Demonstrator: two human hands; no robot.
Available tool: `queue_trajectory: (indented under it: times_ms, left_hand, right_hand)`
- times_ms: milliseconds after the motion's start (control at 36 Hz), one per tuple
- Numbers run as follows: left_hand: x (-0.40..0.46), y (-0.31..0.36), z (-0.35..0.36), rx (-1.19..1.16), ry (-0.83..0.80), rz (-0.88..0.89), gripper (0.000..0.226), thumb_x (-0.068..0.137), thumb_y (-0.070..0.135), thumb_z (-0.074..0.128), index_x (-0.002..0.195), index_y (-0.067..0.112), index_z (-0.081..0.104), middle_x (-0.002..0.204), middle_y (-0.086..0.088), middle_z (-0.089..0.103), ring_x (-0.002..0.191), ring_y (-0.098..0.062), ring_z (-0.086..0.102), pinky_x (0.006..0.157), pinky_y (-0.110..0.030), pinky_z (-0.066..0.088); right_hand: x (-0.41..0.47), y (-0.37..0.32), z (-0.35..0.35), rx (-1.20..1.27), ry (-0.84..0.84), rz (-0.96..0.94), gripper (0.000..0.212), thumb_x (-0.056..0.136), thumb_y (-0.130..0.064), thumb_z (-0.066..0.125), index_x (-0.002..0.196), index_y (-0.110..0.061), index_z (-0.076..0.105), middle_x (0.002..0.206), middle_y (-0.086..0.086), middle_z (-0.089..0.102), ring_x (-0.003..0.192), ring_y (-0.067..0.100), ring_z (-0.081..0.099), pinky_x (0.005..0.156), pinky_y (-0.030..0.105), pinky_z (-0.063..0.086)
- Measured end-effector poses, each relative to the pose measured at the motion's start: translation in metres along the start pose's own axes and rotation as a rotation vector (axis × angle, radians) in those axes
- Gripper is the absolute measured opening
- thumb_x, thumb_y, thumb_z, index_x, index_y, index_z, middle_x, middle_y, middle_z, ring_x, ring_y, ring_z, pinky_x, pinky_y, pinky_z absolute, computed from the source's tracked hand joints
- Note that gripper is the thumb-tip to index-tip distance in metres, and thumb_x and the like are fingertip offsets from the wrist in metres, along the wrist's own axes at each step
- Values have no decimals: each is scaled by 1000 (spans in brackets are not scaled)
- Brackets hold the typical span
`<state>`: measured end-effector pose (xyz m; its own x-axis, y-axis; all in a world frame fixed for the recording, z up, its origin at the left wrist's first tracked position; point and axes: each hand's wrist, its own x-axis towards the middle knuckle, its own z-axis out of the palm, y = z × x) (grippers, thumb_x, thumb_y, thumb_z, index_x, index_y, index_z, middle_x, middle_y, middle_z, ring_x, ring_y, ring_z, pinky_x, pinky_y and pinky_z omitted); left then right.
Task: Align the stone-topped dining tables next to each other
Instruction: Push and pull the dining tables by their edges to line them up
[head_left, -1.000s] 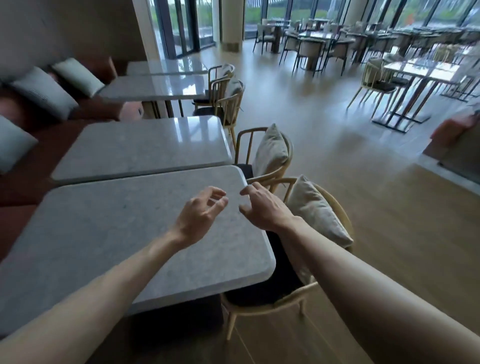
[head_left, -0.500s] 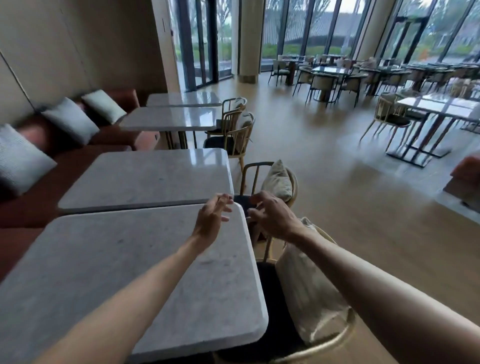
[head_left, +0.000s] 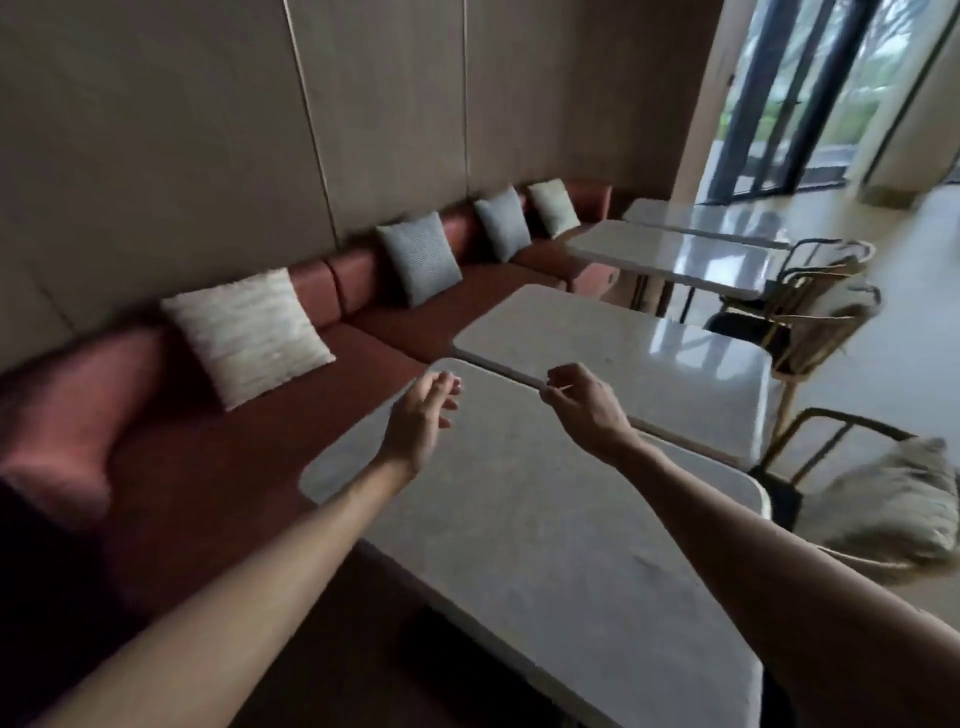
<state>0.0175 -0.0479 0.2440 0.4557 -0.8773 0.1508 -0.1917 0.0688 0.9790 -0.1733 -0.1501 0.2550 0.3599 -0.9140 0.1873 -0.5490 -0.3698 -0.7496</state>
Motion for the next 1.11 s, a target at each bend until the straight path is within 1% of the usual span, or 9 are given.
queue_trajectory:
  times_ms: [139, 194, 250, 333, 444, 639, 750, 833, 1111]
  left_hand:
    - [26, -29, -120, -63, 205, -23, 26, 92, 43, 45, 90, 22, 59, 91, -2, 63, 76, -13, 58, 62, -27, 45]
    - [38, -47, -164, -71, 248, -23, 24, 96, 40, 45, 91, 21, 59, 91, -3, 63, 75, -13, 58, 61, -27, 46]
    - [54, -69, -204, -83, 276, -30, 24, 104, 29, 42, 91, 20, 60, 92, -4, 64, 77, -15, 58, 63, -29, 47]
    - [88, -96, -259, -68, 271, -58, 26, 106, 27, 39, 94, 18, 61, 97, -8, 65, 81, -17, 59, 66, -31, 48]
    - [136, -108, -301, -61, 200, -103, 28, 105, 30, 39, 93, 16, 61, 97, -10, 65, 81, -19, 58, 65, -32, 47]
    - [241, -92, -300, -86, -25, -97, 31, 105, 29, 39, 93, 15, 63, 97, -13, 68, 82, -20, 62, 73, -41, 50]
    - [295, -101, -281, -105, -176, -84, 38, 106, 26, 38, 107, -3, 62, 95, -16, 66, 83, -25, 61, 72, -39, 50]
    - [334, -119, -264, -81, -302, -104, 41, 106, 23, 38, 112, -11, 59, 97, -19, 62, 85, -27, 57, 66, -34, 47]
    - [442, -211, -210, 193, -665, -294, 36, 105, 25, 39, 110, -5, 58, 98, -20, 58, 80, -24, 55, 61, -30, 45]
  right_hand:
    - [39, -75, 107, -5, -122, -137, 28, 88, -24, 65, 113, -10, 64, 105, 5, 70, 99, 24, 65, 80, 29, 46]
    - [58, -102, 151, -35, -162, -195, 28, 88, -25, 64, 110, -9, 63, 107, 8, 69, 99, 26, 64, 84, 34, 49]
    - [77, -126, 193, -56, -185, -232, 28, 87, -26, 65, 111, -11, 63, 108, 7, 69, 97, 25, 63, 79, 30, 45]
    - [108, -159, 256, -49, -169, -255, 29, 85, -24, 65, 111, -13, 63, 103, 1, 68, 90, 17, 61, 75, 24, 38]
    - [136, -196, 309, -18, -138, -223, 26, 84, -24, 65, 109, -15, 64, 96, -8, 63, 81, 8, 58, 66, 19, 40]
    - [192, -214, 319, 199, 69, 20, 22, 86, -24, 64, 104, -14, 67, 90, -2, 70, 82, 13, 63, 73, 26, 49]
    - [225, -190, 319, 428, 200, 156, 21, 89, -20, 60, 107, -13, 68, 98, 8, 74, 90, 23, 71, 81, 42, 56]
    - [246, -158, 324, 538, 279, 232, 20, 87, -23, 58, 103, -16, 68, 95, 9, 75, 83, 21, 72, 75, 40, 58]
    - [278, -44, 383, 773, 537, 662, 18, 99, -13, 47, 102, -13, 65, 99, 12, 72, 83, 25, 69, 71, 34, 54]
